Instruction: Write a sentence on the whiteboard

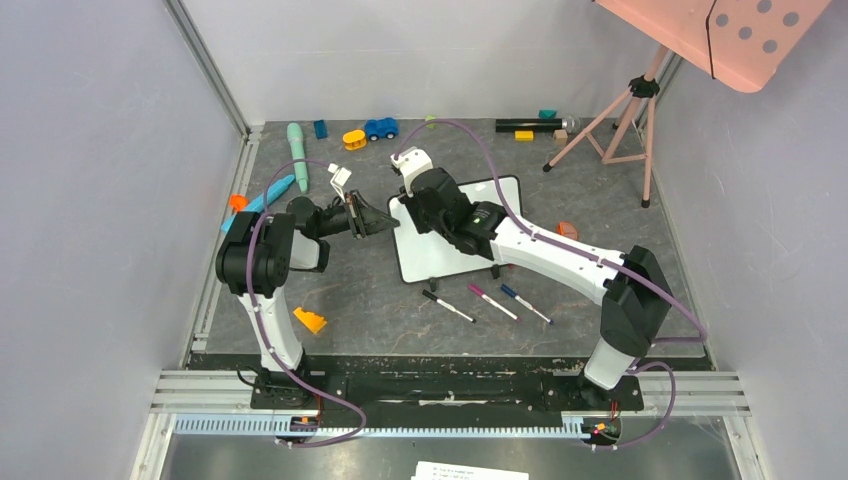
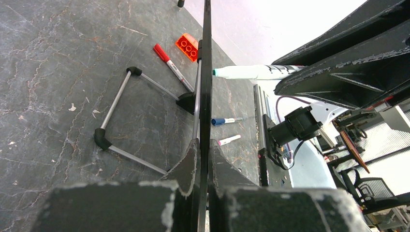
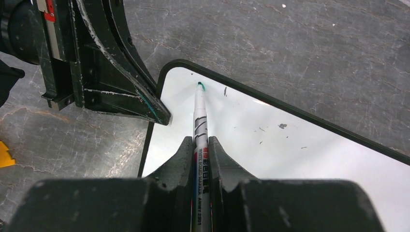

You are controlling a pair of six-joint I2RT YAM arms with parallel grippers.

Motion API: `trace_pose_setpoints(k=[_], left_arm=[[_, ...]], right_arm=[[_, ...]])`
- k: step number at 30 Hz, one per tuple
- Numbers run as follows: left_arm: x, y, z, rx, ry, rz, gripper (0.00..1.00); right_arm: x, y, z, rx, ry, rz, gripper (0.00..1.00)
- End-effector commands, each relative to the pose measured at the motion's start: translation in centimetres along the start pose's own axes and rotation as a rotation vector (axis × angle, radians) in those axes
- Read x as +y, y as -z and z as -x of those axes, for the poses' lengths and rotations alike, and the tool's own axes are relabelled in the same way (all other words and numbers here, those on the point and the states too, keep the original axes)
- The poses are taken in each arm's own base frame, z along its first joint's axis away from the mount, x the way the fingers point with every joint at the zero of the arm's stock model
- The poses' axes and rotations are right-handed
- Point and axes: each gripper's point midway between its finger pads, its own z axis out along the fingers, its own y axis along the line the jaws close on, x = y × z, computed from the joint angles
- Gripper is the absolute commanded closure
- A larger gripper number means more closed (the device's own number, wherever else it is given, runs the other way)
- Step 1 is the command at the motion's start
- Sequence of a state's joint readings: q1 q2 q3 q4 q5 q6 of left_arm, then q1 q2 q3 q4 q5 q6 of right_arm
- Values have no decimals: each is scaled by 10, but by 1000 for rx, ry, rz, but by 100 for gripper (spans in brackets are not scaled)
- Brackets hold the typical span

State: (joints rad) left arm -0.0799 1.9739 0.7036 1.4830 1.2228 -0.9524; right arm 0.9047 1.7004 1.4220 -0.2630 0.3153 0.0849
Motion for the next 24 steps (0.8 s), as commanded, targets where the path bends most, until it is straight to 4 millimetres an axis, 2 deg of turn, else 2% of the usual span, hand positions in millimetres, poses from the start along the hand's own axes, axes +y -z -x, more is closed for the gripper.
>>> trace_pose_setpoints(k=[1,24], left_arm=[[-13,-1,9,-12,-125,-33,98],[-13,-1,9,-13,-127,-33,98]], right_arm=[[-3,-2,16,-44,-13,-7,100],[0,8,-24,20,-34,30,100]])
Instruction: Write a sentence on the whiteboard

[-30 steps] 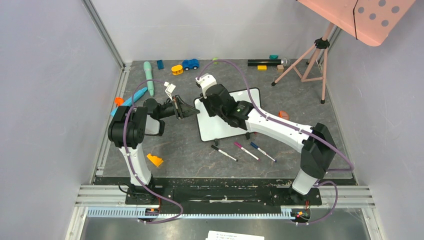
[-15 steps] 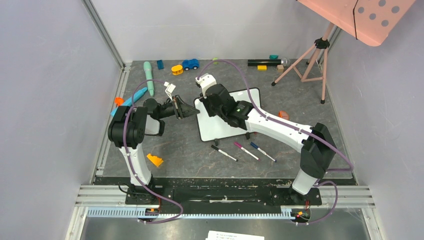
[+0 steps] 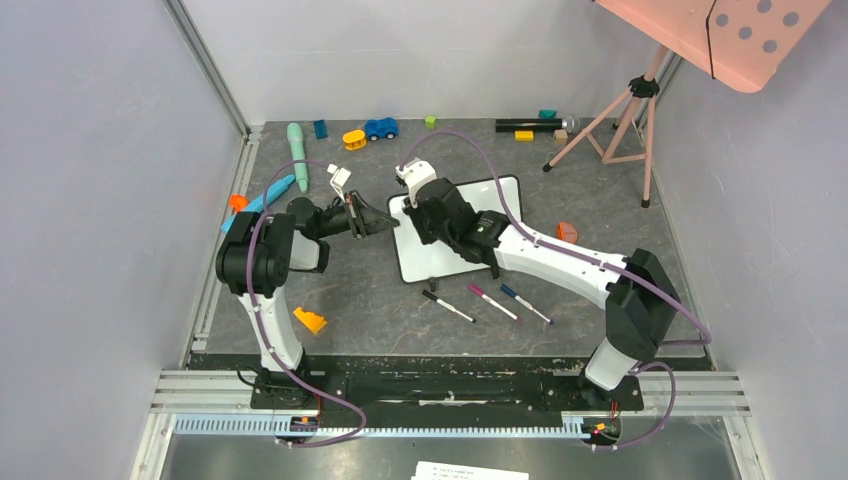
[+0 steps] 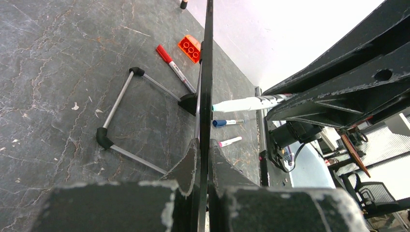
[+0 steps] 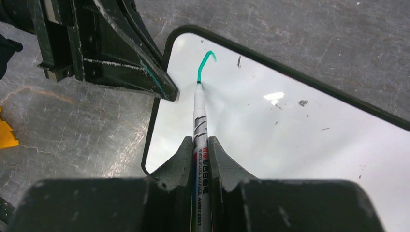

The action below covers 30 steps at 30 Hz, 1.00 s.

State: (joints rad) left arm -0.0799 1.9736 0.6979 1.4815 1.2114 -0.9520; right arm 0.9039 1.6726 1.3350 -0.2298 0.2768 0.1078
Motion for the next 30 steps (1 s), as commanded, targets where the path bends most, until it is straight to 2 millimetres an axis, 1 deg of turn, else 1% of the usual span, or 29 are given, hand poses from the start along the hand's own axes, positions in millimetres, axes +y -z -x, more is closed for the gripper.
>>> trace_pose_setpoints(k=[1,6,10,12,16,19,26,30], left_arm=[[-14,-1,9,-6,-132,-42,98],[-15,-1,9,-5,-133,-42,98],[-15,-1,9,-5,-132,-42,98],[-15,-1,9,-6,-132,-42,98],[-15,-1,9,-5,-132,-42,98],[-15,-1,9,-6,-134,-42,98],[-14,-1,9,-5,-131,-42,98],[-15,-1,10,-6,-133,-42,98]], right_arm=[[-5,7,-4,-6,-20,-1,100],[-4,9,-8,-1,-26,5,100],[-3,11,-3,-13,-30,13,100],[-2,13,3,-25,-34,21,100],[6,20,22,-57,-31,72,100],[8,25,34,-77,-30,87,100],[4,30,50,-111,-28,72,100],[-2,27,54,-116,-26,46,100]])
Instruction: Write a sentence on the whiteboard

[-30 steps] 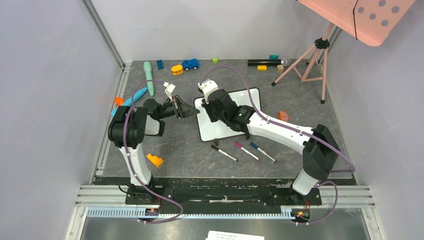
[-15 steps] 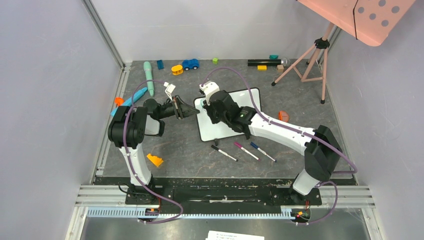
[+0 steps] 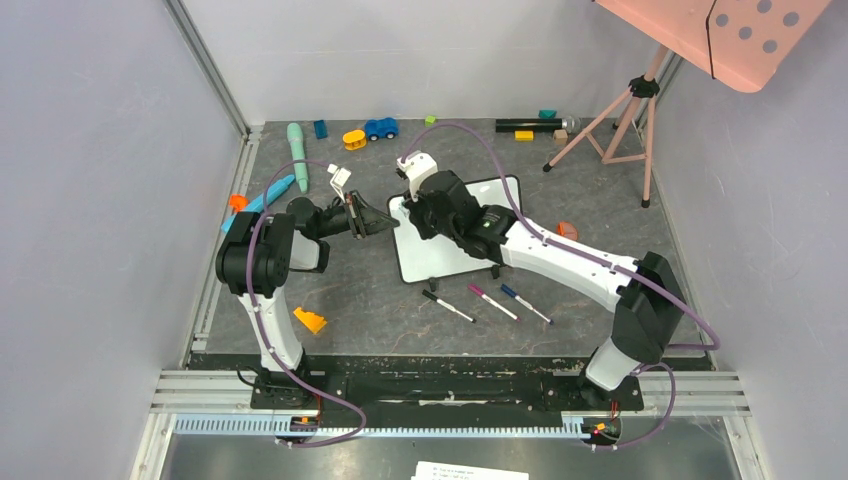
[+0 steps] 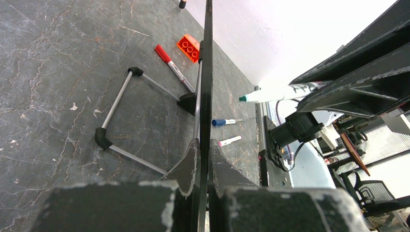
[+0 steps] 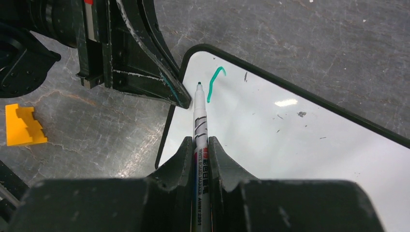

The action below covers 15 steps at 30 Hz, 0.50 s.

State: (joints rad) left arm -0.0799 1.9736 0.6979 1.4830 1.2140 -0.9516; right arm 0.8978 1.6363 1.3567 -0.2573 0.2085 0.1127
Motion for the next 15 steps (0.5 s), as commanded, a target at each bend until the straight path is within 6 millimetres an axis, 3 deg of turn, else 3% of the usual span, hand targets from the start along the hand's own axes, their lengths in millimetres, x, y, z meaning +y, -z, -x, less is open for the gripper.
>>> trace_pose_setpoints(k=[1,15], left_arm=[[-14,-1,10,-7,-132,-41,98],[-14,-1,10,-8,-132,-40,98]], right_arm=[[-9,12,39,-93,-7,-26,100],[-16,-3,38,-78,4,-66,100]])
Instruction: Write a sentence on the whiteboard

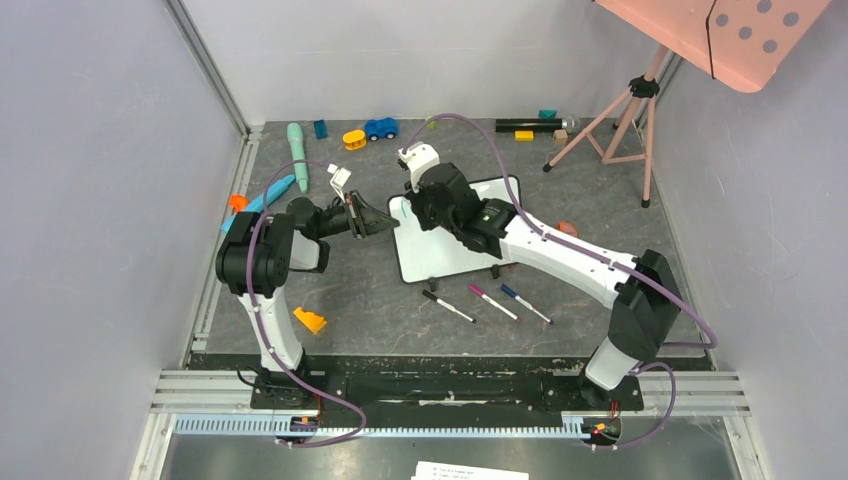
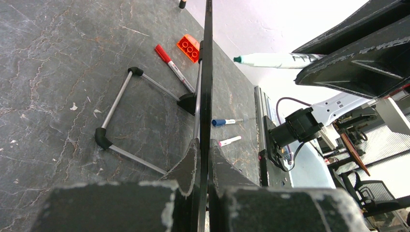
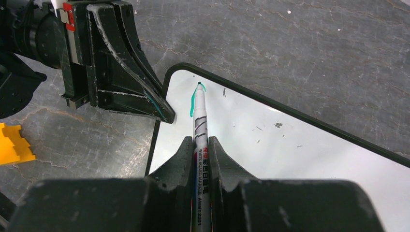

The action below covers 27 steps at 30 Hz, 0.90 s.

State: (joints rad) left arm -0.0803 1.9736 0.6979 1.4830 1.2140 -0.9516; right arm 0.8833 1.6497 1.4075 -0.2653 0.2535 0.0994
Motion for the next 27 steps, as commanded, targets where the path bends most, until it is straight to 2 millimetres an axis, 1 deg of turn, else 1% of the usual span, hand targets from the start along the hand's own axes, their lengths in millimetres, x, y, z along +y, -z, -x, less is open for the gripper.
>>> trace_pose_setpoints(k=[1,10,18,27], left_arm=[[-14,-1,10,-8,-132,-40,98],[-14,-1,10,-8,-130,-39,98],[-14,-1,9,-6,-131,-41,98],[-14,-1,9,-6,-132,-41,98]], right_arm=[[-2,-4,19,-42,4,-12,100],[-1,-11,14,-29,6,-12,100],[-3,-14,14,-30,3,-16,100],[-4,-20,6,-13,0,-29,100]])
